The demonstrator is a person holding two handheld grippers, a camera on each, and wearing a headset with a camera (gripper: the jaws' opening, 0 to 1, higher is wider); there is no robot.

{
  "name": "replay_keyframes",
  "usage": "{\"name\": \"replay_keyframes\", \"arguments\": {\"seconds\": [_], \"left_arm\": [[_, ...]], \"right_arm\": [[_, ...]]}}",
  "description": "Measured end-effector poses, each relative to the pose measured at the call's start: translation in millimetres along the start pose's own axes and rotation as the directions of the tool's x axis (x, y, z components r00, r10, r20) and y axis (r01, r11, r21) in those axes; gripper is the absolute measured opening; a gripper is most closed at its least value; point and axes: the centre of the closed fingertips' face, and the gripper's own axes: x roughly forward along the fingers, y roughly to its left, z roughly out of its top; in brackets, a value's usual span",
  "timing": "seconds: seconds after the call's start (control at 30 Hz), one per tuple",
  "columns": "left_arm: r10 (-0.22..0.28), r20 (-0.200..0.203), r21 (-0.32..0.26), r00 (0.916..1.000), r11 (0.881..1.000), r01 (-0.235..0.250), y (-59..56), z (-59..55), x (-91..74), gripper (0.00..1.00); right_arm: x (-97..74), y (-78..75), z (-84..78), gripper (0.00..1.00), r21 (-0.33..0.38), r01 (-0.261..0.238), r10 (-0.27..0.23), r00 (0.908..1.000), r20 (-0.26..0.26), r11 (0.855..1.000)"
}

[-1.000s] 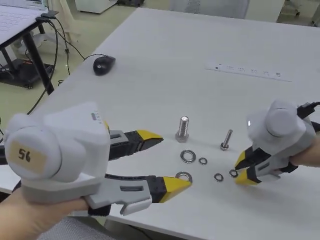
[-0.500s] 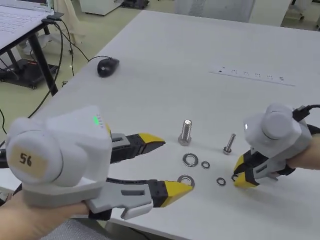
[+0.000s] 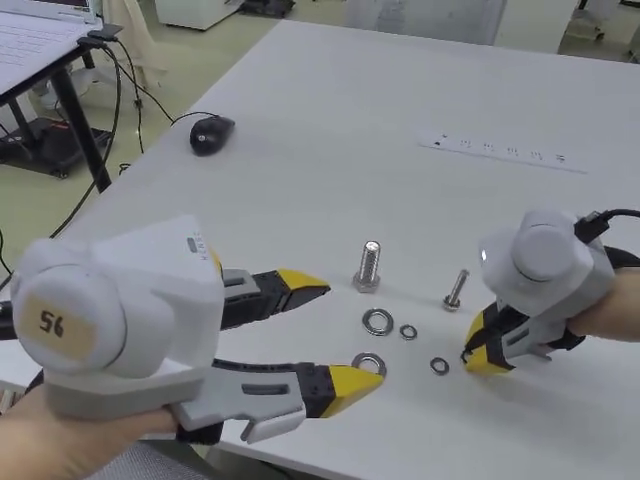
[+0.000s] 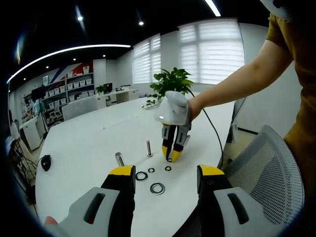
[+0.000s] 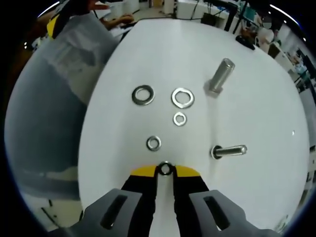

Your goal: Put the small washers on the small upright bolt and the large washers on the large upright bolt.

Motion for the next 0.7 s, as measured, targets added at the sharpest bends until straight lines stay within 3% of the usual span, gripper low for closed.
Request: {"name": "replay_keyframes", "arguments": {"seconds": [0.17, 0.53, 0.7], "left_arm": [[-0.003, -0.005, -0.004, 1.0, 1.0, 0.003, -0.2, -2.5, 1.8, 0.49], [-0.008, 0.004, -0.009, 1.0, 1.0, 0.008, -1.0, -2.2, 5.3, 0.49], [-0.015, 0.011, -0.012, 0.9998, 1.0, 0.015, -2.4, -1.1, 7.4, 0.49]], "right_arm": [[-14.5, -3.3, 8.9, 0.12, 0.002, 0.005, -0.005, 0.9998, 0.021, 1.0], [-71.8, -33.6, 22.7, 0.12, -0.003, 0.108, -0.108, 0.9926, 0.056, 0.994], [-80.7, -47.7, 33.7, 0.12, -0.011, 0.141, -0.14, 0.9875, 0.072, 0.99]]}}
